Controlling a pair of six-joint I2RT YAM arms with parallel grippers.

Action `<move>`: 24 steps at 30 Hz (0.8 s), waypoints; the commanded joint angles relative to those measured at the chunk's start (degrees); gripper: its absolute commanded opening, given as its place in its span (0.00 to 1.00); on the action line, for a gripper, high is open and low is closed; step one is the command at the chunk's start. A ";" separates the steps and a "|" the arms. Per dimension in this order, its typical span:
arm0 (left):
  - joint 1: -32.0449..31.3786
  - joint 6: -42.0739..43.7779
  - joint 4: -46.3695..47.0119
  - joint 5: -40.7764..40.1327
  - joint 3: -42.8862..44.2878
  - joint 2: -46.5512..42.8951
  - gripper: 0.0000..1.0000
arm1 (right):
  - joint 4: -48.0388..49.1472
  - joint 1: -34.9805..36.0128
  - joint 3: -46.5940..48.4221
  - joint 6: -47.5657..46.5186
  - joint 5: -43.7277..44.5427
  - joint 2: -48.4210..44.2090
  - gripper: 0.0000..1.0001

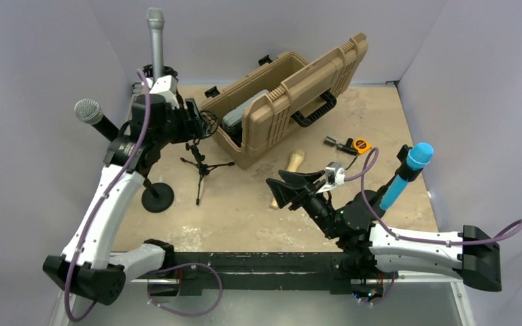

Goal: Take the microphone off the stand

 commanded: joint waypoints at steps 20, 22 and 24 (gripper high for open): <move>0.23 18.42 -15.06 -19.23 30.46 -24.80 0.85 | 5.97 -0.39 6.78 -5.86 -4.02 7.89 0.57; 0.23 15.13 -17.95 -29.05 30.72 -24.61 0.85 | 5.59 -0.44 6.83 -6.09 -3.70 7.57 0.57; 0.23 13.14 -19.26 -34.07 28.55 -25.08 0.85 | 5.71 -0.54 6.56 -6.21 -3.36 7.28 0.57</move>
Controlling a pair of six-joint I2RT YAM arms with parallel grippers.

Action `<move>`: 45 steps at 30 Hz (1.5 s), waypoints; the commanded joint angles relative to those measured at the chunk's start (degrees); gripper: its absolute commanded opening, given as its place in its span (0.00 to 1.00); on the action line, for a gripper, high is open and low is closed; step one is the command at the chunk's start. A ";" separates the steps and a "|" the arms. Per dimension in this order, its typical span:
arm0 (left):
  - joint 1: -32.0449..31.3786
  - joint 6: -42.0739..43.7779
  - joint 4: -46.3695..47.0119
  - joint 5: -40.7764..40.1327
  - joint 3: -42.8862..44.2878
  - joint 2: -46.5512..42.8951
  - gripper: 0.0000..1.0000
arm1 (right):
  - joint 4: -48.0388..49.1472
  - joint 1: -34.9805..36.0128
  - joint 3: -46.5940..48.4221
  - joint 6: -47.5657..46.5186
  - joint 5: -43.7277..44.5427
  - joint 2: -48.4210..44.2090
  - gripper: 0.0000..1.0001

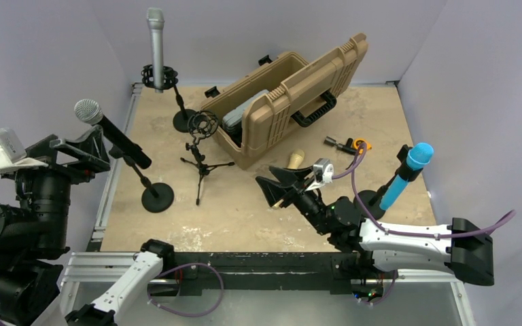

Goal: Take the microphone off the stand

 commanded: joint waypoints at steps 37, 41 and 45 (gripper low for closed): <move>1.62 -6.04 10.34 -32.24 -33.32 3.20 0.20 | -1.83 -0.61 2.24 0.71 0.99 -4.10 0.56; 1.62 -5.89 6.32 -26.95 -30.49 2.19 0.00 | -2.47 -0.65 2.97 0.52 0.66 -3.68 0.56; 1.63 -5.82 0.33 -17.67 -25.26 2.33 0.00 | -2.17 -0.62 3.58 0.30 0.28 -2.69 0.56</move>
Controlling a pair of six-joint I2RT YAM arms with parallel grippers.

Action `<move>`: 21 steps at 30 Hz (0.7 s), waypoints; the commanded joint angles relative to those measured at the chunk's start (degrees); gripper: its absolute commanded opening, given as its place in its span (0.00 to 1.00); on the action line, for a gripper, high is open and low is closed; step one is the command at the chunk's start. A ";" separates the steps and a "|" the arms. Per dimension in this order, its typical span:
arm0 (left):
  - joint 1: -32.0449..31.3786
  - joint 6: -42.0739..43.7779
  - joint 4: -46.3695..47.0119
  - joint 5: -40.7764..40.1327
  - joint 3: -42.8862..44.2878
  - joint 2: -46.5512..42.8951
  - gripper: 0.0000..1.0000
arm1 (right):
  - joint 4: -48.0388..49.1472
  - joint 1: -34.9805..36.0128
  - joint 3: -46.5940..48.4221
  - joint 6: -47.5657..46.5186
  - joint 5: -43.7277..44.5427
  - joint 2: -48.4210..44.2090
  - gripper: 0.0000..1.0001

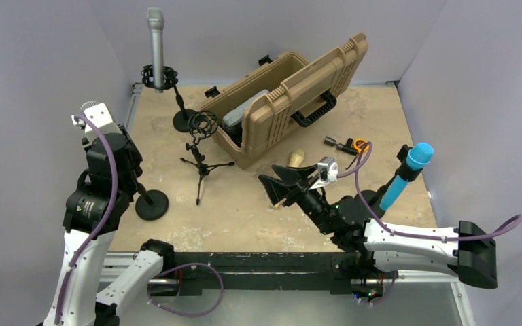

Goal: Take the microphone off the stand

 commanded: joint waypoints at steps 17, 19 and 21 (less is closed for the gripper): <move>-1.22 -1.34 -4.12 55.60 24.44 6.25 0.00 | 1.68 -0.26 4.96 1.45 -1.26 2.47 0.56; -5.77 -2.65 -1.89 52.20 22.19 6.33 0.00 | 1.32 -0.32 5.06 1.56 -1.10 2.09 0.56; -12.79 -2.00 0.56 45.78 20.38 6.69 0.00 | 0.78 -0.26 5.22 1.56 -0.70 1.72 0.56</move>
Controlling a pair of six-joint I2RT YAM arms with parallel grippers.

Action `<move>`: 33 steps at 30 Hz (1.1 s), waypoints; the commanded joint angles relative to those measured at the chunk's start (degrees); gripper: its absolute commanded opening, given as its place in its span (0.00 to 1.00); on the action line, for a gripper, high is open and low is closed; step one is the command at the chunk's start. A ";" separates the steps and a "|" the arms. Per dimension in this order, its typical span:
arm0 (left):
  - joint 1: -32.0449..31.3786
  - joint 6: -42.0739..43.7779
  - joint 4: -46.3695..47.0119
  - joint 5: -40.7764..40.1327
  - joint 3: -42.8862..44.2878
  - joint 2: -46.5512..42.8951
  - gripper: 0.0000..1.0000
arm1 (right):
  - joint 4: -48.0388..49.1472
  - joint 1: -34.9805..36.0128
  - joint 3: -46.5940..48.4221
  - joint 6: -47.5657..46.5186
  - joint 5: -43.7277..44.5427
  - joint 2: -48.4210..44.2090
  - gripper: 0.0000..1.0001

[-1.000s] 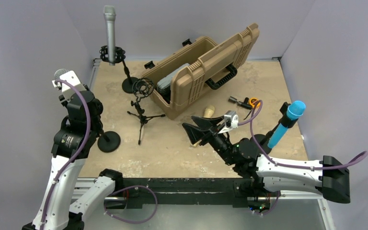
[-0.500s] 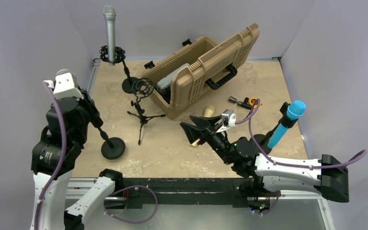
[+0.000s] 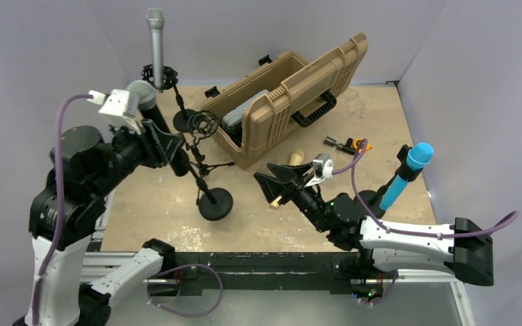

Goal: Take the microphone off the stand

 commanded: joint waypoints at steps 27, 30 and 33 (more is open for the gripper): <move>-42.06 -0.88 28.03 -50.05 -19.15 8.79 0.53 | -5.35 -0.18 8.65 -0.91 0.86 1.92 0.56; -42.07 -1.62 26.07 -45.90 -19.37 6.93 0.72 | -5.19 -0.04 10.05 -1.00 -0.13 3.03 0.63; -42.07 -2.06 22.84 -43.43 -18.29 5.16 0.85 | -5.83 0.33 11.98 -0.77 -0.55 4.48 0.72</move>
